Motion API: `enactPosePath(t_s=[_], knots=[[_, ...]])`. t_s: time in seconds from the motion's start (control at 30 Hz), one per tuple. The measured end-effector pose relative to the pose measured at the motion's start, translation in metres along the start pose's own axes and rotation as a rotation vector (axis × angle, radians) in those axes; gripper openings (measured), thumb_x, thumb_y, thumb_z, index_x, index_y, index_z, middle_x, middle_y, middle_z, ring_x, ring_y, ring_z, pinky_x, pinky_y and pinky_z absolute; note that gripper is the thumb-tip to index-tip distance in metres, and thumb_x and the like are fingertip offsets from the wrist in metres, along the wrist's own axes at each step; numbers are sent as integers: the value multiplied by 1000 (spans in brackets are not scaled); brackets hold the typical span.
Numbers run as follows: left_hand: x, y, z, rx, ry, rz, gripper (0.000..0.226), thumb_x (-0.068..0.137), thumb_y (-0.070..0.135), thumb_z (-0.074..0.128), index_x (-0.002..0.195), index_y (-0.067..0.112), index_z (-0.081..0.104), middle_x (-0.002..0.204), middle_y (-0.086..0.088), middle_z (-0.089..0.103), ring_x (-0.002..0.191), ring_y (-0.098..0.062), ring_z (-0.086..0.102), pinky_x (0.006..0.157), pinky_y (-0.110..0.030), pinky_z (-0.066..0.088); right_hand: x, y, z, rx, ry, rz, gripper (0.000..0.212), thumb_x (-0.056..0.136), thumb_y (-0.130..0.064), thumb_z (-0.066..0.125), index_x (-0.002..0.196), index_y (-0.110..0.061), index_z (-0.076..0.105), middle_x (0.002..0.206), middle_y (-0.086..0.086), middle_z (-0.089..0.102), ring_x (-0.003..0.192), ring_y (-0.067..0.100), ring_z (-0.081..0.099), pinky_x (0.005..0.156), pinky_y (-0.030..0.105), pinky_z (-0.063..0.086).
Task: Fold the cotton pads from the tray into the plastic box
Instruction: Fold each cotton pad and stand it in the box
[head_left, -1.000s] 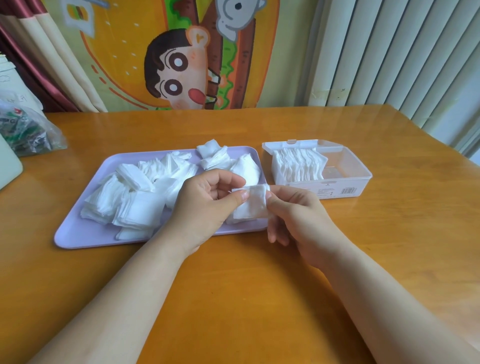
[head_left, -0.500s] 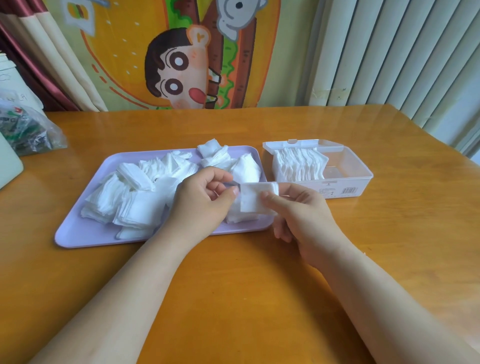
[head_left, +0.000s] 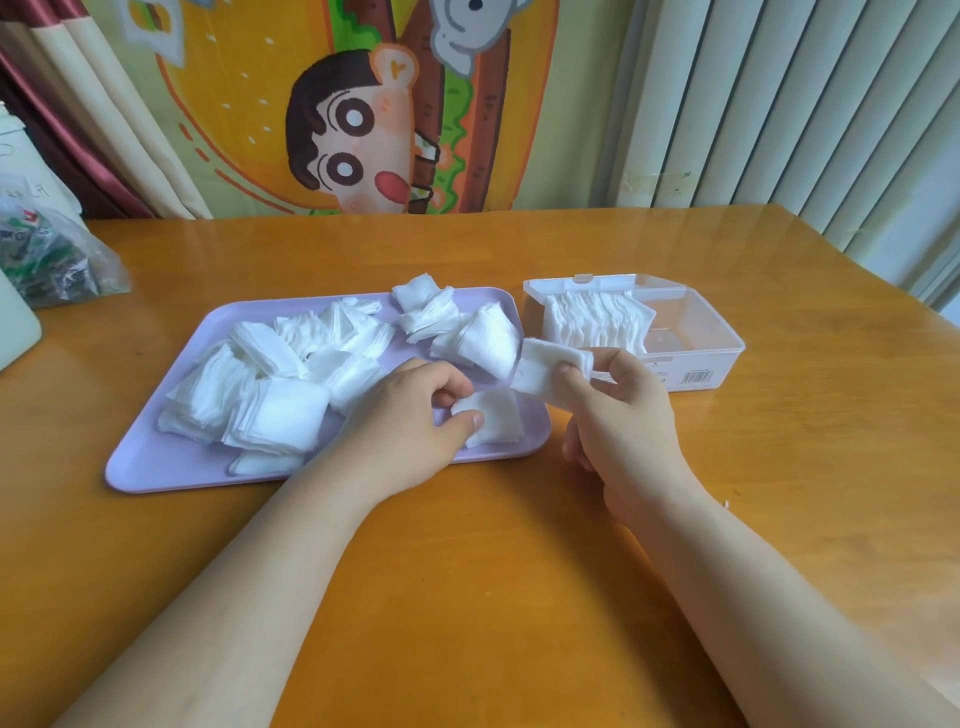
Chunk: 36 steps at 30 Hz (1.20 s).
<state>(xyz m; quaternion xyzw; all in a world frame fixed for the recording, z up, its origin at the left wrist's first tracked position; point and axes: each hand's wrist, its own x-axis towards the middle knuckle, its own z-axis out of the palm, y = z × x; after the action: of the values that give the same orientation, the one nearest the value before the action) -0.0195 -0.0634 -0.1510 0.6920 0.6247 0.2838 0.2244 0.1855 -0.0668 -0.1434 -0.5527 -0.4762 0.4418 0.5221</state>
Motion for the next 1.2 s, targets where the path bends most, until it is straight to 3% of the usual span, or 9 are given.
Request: enactPosePath(t_s=[0.1,0.2,0.33,0.53,0.67,0.83,0.93,1.03,1.2], knots=[[-3,4,-3,-28,19,-14,13,92,35,76,94,36,63,89,16,57,76,2,57,68,-24,42,0,0,1,-14,-3,-5,9,102,-18,61,104,-10,63,48,-4,56,37,17,44,42,24,32],[-5,6,-3,-61,25,-10,12,94,29,75,88,31,64,79,12,57,64,4,57,61,-22,40,-1,0,1,-25,-2,-7,10,102,-18,61,106,-10,63,46,-3,55,36,15,43,41,23,32],[-4,3,-3,-114,31,-27,14,96,25,71,88,33,63,74,10,65,60,-2,59,61,-29,51,-2,-2,2,-14,6,3,10,103,-18,60,106,-9,64,44,-4,55,33,13,41,38,20,32],[-1,-1,1,-193,20,-39,21,100,19,63,112,34,69,86,13,65,62,0,59,66,-23,51,-4,-3,2,-6,18,6,11,103,-18,60,106,-8,64,45,-2,56,33,12,42,38,18,31],[1,5,-6,-325,76,-90,21,102,16,58,102,31,72,73,11,62,55,4,54,53,-12,41,-4,-2,2,-17,41,-14,8,103,-20,60,105,-13,63,46,-4,57,33,13,44,40,21,34],[1,10,-13,-511,165,-137,18,99,17,61,93,26,74,88,-9,68,72,-8,54,68,-27,43,-4,-2,2,-24,52,-30,7,102,-21,61,104,-15,63,50,-4,60,35,15,46,42,24,36],[1,13,-14,-619,181,-131,14,100,17,62,97,24,74,84,0,69,74,-11,55,72,-31,45,-4,-2,3,-23,39,-19,8,102,-20,61,104,-13,63,47,-3,57,33,13,44,38,20,33],[0,13,-12,-644,137,-120,15,102,17,63,104,28,74,94,-6,76,83,-14,63,77,-34,50,-4,-1,2,-14,20,-17,9,102,-20,61,104,-12,64,48,-3,57,34,13,44,38,20,33],[-2,14,-13,-736,60,-92,19,101,13,65,112,26,74,96,-9,66,84,-18,59,62,-25,53,-4,0,1,1,-50,-40,8,103,-20,65,103,-13,68,48,-2,58,36,14,45,41,19,35]])
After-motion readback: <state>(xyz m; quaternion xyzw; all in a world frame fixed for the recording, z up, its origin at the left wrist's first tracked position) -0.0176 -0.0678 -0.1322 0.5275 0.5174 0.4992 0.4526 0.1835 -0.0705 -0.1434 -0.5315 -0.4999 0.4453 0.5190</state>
